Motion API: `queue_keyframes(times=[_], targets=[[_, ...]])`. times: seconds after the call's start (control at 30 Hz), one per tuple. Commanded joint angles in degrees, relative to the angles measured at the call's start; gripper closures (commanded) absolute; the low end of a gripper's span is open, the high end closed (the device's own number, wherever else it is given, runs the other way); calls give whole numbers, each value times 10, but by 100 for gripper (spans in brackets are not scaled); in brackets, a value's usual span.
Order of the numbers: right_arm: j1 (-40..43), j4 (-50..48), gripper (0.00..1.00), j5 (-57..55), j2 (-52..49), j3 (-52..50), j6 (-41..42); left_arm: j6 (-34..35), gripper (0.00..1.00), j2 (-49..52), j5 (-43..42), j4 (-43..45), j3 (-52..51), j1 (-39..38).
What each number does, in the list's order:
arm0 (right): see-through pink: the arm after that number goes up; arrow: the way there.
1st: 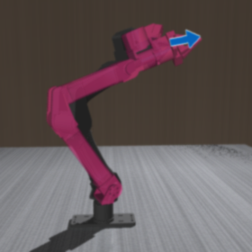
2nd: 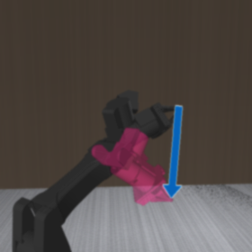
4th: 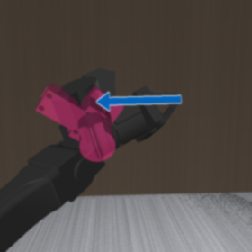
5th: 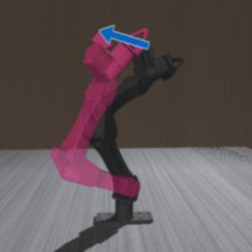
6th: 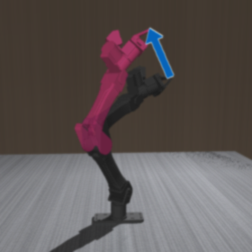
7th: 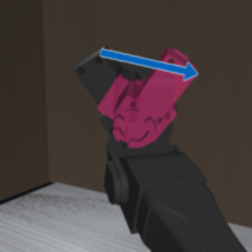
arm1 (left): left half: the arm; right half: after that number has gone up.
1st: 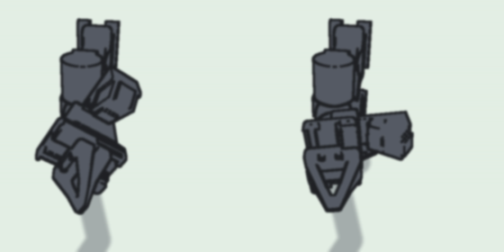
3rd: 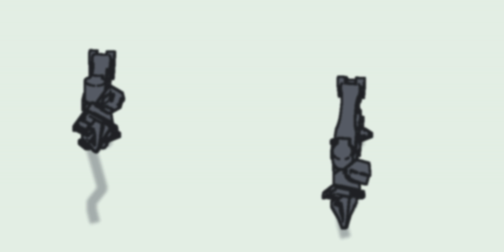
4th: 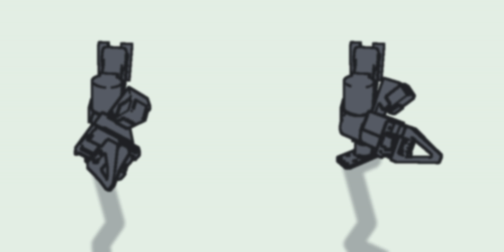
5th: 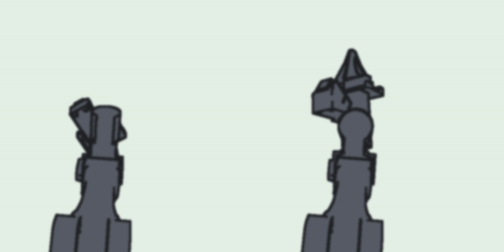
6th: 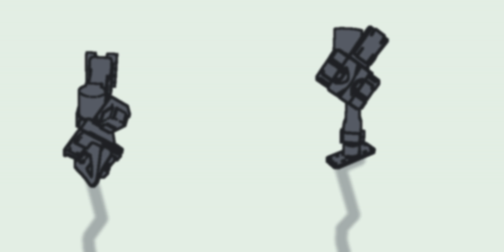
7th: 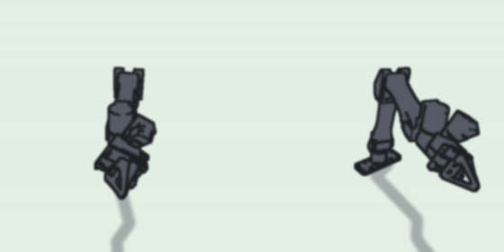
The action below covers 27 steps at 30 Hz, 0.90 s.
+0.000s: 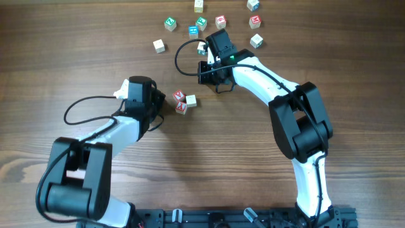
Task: Form a circle
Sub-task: 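Press the left gripper against the leaf and red Y blocks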
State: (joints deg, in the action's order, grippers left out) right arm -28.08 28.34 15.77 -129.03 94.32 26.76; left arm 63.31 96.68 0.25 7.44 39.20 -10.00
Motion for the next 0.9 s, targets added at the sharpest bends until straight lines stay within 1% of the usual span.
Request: queue_keyframes(times=[0.0,0.1,0.23,0.6,0.87], targets=[[0,2,95,-10,-9,-2,2,-16,96,36,-49,17,-3,12],[0,3,95,-10,-9,-2,2,-16,96,36,-86,14,-3,-6],[0,3,95,-10,-9,-2,2,-16,96,36,-92,14,-3,-34],[0,4,95,-10,-9,-2,2,-13,96,36,-95,14,-3,-36],[0,4,95,-10,-9,-2,2,-11,96,36,-99,31,-3,-36]])
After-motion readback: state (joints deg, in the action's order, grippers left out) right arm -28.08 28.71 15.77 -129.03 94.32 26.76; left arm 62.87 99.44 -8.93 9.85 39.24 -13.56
